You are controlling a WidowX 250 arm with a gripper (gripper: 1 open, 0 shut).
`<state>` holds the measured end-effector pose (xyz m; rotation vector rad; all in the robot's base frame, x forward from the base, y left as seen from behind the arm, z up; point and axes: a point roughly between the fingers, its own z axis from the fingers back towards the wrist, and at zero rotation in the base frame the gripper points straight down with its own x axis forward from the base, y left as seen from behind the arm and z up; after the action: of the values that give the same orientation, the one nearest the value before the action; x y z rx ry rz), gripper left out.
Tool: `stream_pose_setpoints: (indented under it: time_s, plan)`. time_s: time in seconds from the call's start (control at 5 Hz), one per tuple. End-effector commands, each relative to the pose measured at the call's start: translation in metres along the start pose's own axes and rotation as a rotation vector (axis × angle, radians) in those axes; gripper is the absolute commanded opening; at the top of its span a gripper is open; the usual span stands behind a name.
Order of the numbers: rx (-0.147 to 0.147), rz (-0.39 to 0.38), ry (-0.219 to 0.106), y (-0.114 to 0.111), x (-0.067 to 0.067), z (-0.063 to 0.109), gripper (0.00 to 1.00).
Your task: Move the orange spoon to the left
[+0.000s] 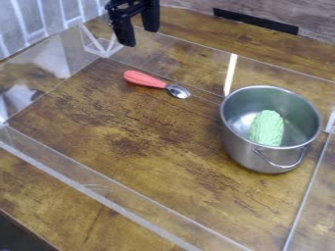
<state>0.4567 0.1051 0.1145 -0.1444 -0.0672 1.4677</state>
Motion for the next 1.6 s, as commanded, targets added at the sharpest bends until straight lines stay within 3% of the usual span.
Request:
stream_pose_setpoints:
  time_s: [0.0, 0.6, 1.0, 1.2, 1.4]
  plan:
    - [-0.057, 0.009, -0.015, -0.004, -0.003, 0.014, 1.0]
    - [-0.003, 0.037, 0.003, -0.001, -0.015, -0.032, 1.0]
    - [0.019, 0.05, 0.007, 0.002, -0.02, -0.054, 1.0]
    - [0.021, 0.052, 0.011, 0.002, -0.021, -0.058, 0.0]
    - [0.022, 0.053, 0.013, 0.002, -0.022, -0.06, 0.0]
